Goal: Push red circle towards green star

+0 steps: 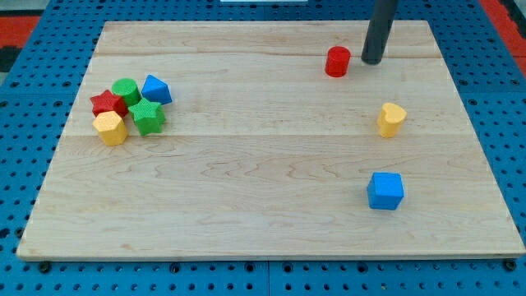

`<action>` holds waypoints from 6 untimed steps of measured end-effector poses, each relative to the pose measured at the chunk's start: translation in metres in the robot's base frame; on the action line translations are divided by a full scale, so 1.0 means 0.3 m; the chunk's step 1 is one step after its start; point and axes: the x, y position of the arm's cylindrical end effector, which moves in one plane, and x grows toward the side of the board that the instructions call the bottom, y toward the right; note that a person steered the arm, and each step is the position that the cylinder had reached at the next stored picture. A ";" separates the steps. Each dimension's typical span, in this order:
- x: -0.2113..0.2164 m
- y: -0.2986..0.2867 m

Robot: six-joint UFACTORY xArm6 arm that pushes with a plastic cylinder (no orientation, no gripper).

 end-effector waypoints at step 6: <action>0.099 -0.865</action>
